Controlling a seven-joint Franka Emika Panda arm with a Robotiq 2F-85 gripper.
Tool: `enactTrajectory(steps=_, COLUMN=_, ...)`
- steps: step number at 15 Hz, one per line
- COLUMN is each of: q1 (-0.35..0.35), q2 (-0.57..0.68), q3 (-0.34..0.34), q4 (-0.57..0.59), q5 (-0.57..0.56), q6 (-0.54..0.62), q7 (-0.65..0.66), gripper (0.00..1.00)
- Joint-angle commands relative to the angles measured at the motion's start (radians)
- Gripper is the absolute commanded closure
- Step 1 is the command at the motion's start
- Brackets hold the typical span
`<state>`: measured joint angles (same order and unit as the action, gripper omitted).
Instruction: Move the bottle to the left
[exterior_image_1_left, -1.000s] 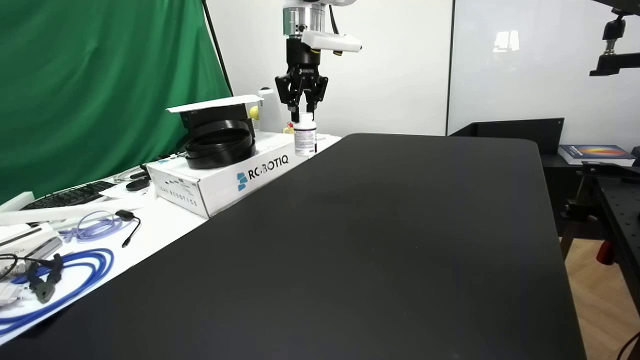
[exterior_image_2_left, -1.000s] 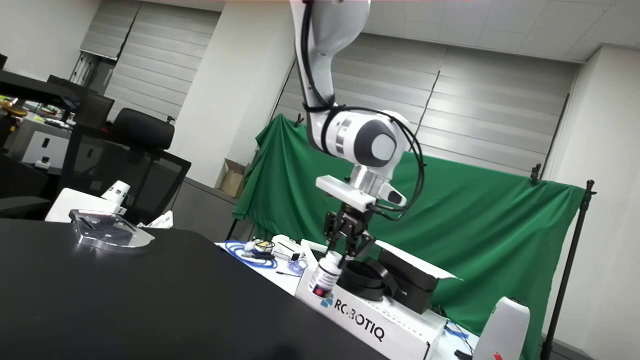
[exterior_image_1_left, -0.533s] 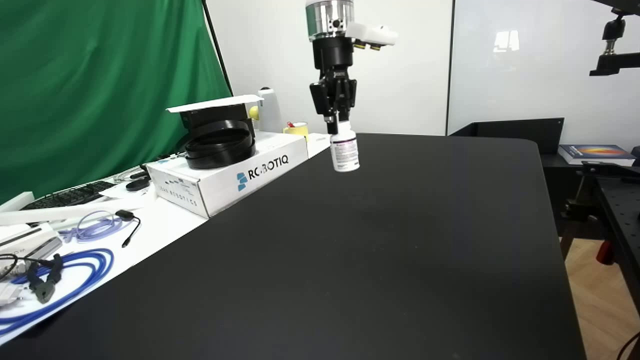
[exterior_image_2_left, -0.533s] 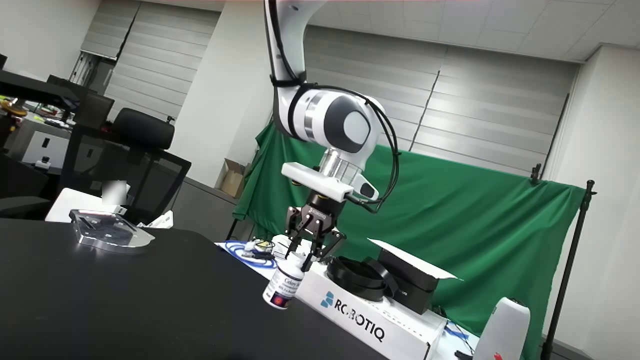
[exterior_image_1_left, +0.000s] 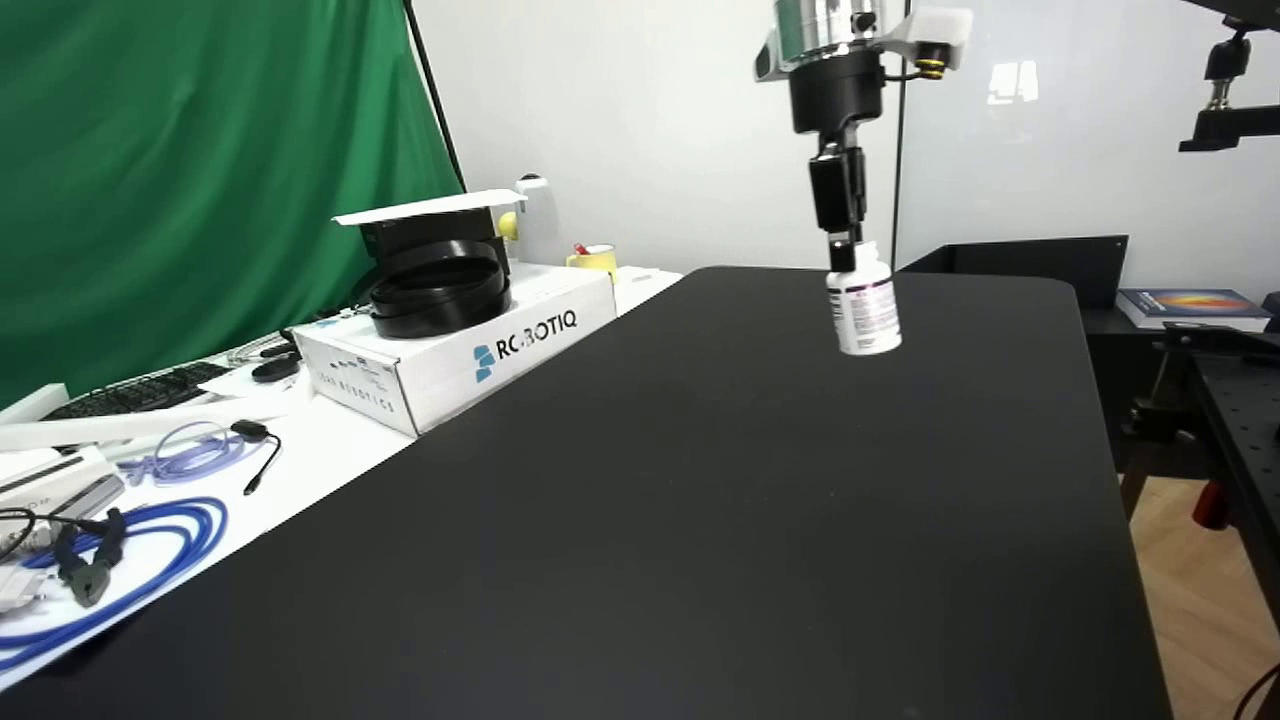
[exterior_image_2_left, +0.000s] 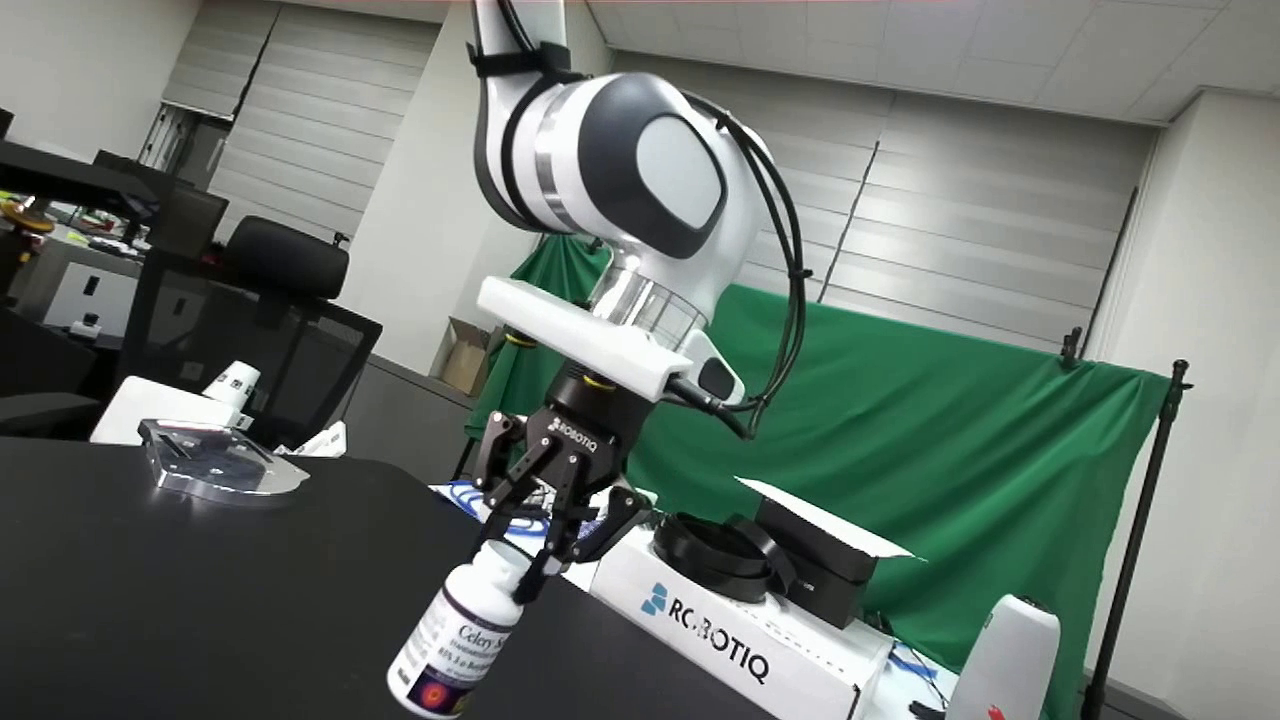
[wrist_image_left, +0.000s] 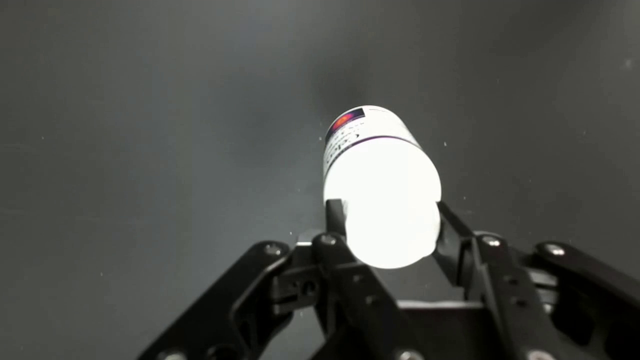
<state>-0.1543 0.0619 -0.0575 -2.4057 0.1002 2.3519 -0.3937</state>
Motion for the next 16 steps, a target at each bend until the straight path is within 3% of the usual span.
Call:
enactTrajectory(steps=1, q1=-0.008, q2=-0.126, q3=-0.045, q4=-0.196, q5=-0.054, q6=0.12, q7=-0.051, gripper=0.8)
enactTrajectory(steps=9, q1=-0.006, q2=-0.143, q3=-0.114, q4=-0.372, q5=-0.046, q6=0.356, q7=-0.149, gripper=0.8)
enactTrajectory(steps=16, q1=0.0, q2=-0.085, q3=-0.131, q4=-0.373, q5=0.018, q6=0.446, q7=-0.238, gripper=0.8)
